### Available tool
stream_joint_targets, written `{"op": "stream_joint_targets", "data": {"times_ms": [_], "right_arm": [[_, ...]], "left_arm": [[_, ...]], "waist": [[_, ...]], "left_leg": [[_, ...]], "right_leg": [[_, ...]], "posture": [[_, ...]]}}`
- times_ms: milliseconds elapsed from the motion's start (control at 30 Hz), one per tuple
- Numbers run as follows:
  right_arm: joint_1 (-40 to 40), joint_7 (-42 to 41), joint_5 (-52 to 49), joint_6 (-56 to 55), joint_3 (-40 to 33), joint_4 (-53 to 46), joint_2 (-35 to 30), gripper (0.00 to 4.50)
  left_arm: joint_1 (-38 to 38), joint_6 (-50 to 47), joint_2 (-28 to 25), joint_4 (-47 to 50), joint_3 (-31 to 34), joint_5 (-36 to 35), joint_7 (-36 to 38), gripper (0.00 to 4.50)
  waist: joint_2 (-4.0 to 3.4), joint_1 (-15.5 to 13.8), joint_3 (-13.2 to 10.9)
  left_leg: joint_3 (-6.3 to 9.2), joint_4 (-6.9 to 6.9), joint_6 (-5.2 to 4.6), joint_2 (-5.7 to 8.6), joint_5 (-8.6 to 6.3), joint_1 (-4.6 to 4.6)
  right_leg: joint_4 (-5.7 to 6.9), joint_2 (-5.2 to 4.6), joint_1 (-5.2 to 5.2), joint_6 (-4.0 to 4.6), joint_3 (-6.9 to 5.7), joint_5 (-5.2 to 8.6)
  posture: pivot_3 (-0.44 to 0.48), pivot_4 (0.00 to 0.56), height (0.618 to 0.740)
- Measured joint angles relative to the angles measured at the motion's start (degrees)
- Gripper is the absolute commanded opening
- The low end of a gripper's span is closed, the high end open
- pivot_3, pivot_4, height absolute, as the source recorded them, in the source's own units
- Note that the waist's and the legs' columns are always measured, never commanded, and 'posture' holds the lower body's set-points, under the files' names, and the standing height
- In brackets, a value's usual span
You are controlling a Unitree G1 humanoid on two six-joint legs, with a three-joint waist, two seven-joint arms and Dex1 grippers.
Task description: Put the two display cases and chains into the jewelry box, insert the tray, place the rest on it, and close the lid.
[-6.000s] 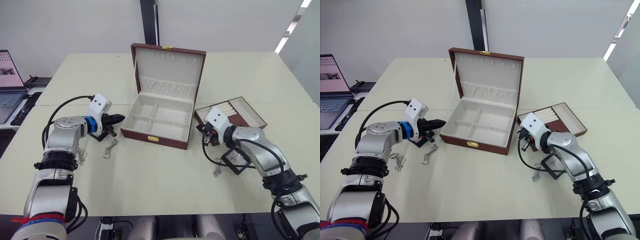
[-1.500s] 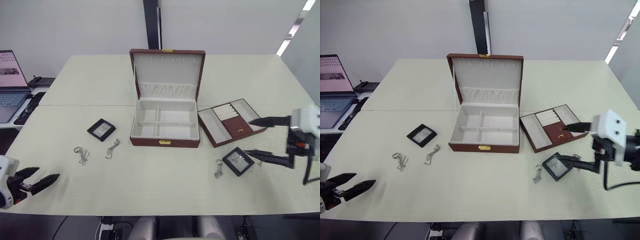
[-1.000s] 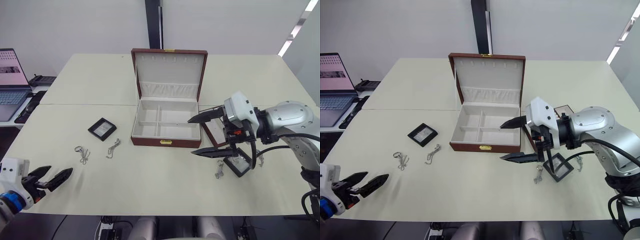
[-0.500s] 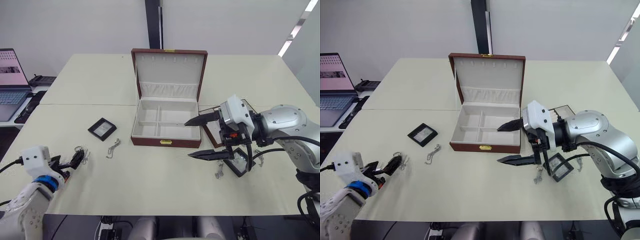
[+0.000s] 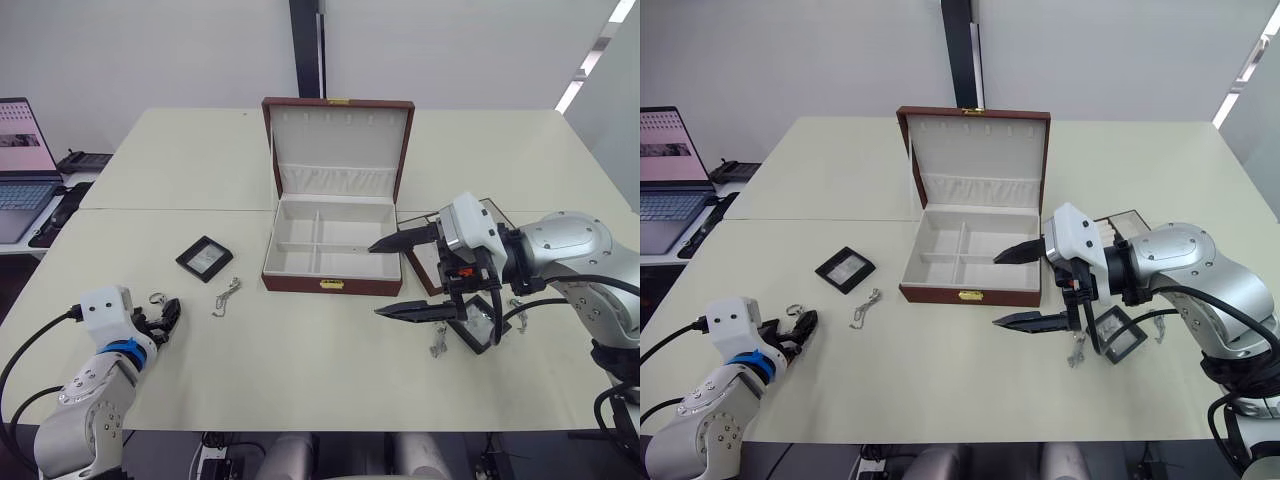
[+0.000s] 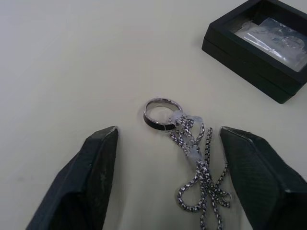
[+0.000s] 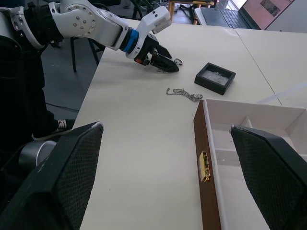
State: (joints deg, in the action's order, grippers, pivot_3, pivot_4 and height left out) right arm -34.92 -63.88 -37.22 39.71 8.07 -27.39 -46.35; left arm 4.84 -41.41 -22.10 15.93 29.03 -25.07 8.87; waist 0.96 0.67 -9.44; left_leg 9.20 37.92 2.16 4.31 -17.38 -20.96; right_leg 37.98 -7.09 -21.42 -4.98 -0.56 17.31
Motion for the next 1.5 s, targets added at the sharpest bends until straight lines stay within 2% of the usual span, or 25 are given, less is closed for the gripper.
{"op": "stream_joint_targets", "data": {"times_ms": [200, 267, 567, 767, 900, 1033, 1167, 1333, 1500], "right_arm": [[0.0, 0.0, 0.0, 0.0, 0.0, 0.0, 0.0, 4.50], [-0.1, 0.0, 0.0, 0.0, 0.0, 0.0, 0.1, 4.50], [0.0, 0.3, 0.1, -0.1, 0.0, 0.0, 0.2, 4.50], [0.6, 1.3, 2.0, -1.0, 0.1, -0.2, 0.3, 4.50], [1.9, 2.4, 2.9, -1.1, 0.1, -0.7, 0.2, 4.50], [2.8, 3.9, 3.8, -1.0, 0.1, -1.9, 0.2, 4.50], [3.0, 6.4, 4.9, -0.4, 0.0, -2.1, 0.4, 4.50], [2.9, 10.3, 6.8, 1.1, 0.1, -2.2, 1.9, 4.50], [3.0, 13.9, 8.4, 3.7, 1.4, -3.5, 2.0, 4.50]], "left_arm": [[-0.8, -0.4, 0.8, -0.1, 0.1, -0.2, 0.1, 0.51], [-0.9, -0.4, 1.0, -0.2, 0.1, -0.4, 0.4, 0.01], [0.3, 2.9, 0.5, -0.8, 0.0, -0.3, 3.0, 0.01], [0.9, 5.9, -6.3, 2.0, -2.3, -0.6, 11.1, 0.01], [-2.7, 6.5, -11.3, 4.5, -3.9, -3.0, 17.5, 0.01], [-11.4, 2.6, -16.4, 6.9, -7.3, -8.3, 23.4, 0.01], [-22.2, -2.9, -19.2, 5.8, -11.4, -12.3, 26.3, 0.01], [-34.5, -7.7, -19.1, 0.9, -18.9, -13.4, 28.3, 0.01], [-44.7, -8.5, -16.1, -8.5, -26.9, -9.4, 28.5, 0.01]], "waist": [[-0.01, -0.6, 0.0], [-0.01, -0.6, 0.0], [0.00, -0.6, 0.0], [0.03, -0.6, 0.0], [0.02, -0.6, 0.0], [0.03, -0.6, -0.1], [0.04, -0.5, -0.1], [0.07, -0.2, -0.1], [0.17, -0.2, -0.2]], "left_leg": [[0.00, 0.00, 0.00, 0.01, 0.00, 0.00], [0.00, 0.00, 0.00, 0.01, 0.00, 0.00], [0.01, -0.01, 0.01, 0.00, 0.00, -0.01], [0.03, -0.02, 0.01, -0.01, -0.01, -0.04], [0.05, -0.03, 0.01, -0.01, -0.01, -0.06], [0.04, -0.02, 0.01, 0.00, 0.00, -0.09], [0.04, -0.02, 0.01, 0.03, 0.00, -0.08], [0.00, -0.04, 0.01, 0.08, 0.00, -0.10], [0.01, 0.01, 0.03, 0.10, 0.01, -0.22]], "right_leg": [[-0.01, -0.01, 0.01, 0.00, 0.00, 0.00], [-0.01, -0.01, 0.01, -0.01, -0.01, 0.00], [-0.04, 0.00, 0.00, 0.00, -0.01, 0.00], [-0.06, 0.01, -0.02, 0.00, -0.03, 0.00], [-0.07, 0.01, -0.01, 0.00, -0.04, 0.00], [-0.06, 0.02, -0.04, -0.01, -0.04, 0.00], [-0.04, 0.05, -0.04, -0.01, -0.05, 0.00], [-0.06, 0.07, -0.09, -0.01, -0.03, 0.00], [-0.03, 0.08, -0.23, -0.02, -0.03, -0.01]], "posture": [[0.000, 0.150, 0.740], [0.000, 0.150, 0.740], [0.000, 0.150, 0.740], [0.000, 0.150, 0.740], [0.000, 0.150, 0.740], [0.000, 0.150, 0.740], [0.000, 0.150, 0.740], [0.000, 0.150, 0.740], [0.000, 0.150, 0.740]]}}
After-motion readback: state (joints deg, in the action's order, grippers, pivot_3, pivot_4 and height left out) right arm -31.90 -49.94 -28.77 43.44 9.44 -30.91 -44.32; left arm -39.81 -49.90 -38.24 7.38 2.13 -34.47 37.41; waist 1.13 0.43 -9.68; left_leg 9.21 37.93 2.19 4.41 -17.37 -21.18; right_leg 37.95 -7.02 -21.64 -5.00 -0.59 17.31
